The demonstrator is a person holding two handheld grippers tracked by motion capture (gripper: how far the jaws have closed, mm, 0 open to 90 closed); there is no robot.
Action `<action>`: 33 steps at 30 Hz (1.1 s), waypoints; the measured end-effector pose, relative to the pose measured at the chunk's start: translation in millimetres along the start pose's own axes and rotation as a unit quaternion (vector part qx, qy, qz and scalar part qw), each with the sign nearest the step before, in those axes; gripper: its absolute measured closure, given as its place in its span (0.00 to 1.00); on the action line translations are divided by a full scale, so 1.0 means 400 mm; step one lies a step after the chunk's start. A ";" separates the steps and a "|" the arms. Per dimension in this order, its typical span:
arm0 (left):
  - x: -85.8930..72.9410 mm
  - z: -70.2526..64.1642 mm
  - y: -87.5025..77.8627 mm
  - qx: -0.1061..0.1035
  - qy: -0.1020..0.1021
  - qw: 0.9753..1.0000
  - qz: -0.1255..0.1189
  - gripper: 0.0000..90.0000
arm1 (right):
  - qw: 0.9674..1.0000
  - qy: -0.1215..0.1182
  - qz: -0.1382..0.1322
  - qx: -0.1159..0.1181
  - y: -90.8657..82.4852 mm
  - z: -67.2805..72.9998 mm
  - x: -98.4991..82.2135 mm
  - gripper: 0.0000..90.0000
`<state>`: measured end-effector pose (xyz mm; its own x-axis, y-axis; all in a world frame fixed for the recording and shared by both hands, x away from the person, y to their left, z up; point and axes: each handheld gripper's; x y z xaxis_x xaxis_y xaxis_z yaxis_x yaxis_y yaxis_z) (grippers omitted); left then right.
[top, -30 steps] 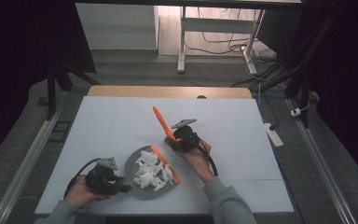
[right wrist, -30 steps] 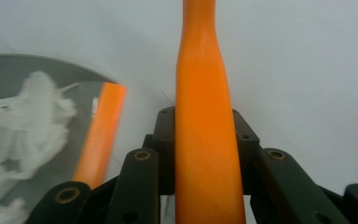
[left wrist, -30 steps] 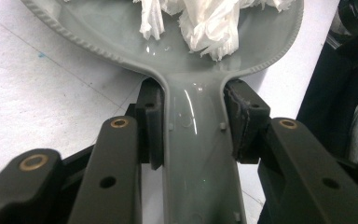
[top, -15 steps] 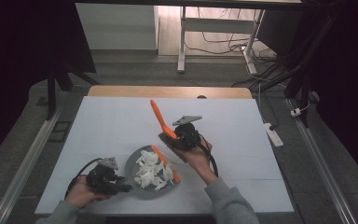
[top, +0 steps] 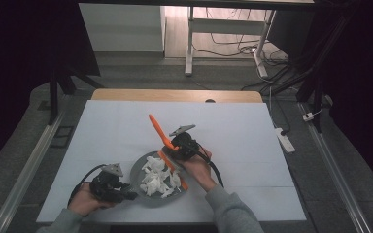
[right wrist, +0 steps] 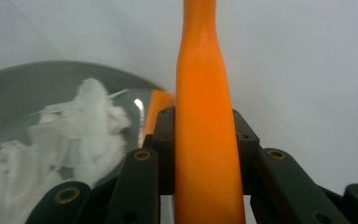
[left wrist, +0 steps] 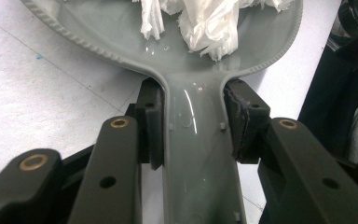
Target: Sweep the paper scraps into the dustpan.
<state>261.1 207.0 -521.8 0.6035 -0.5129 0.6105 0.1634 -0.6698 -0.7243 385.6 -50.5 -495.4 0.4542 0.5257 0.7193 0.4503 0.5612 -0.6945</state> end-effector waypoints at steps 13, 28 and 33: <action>0.000 0.000 0.001 0.000 -0.001 1.000 0.000 0.68 | 0.997 0.000 -0.050 0.057 -0.077 0.045 0.024 0.78; 0.000 0.000 0.002 -0.001 -0.001 1.000 0.000 0.68 | 0.999 0.024 -0.036 0.001 -0.077 -0.022 -0.037 0.78; 0.000 0.000 0.002 -0.001 -0.002 1.000 0.000 0.68 | 0.999 0.032 -0.024 0.003 -0.063 -0.017 -0.058 0.78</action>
<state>261.1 206.4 -522.5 0.6060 -0.5109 0.6097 0.1623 -0.6709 -0.7235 368.8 -81.4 -494.7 0.4802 0.4567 0.7489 0.4674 0.5893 -0.6590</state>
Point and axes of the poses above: each handheld gripper's, and its own axes: y roughly forward along the jaws, x roughly out of its top, z roughly to its left, and after that the axes turned 5 degrees about -z, right-handed
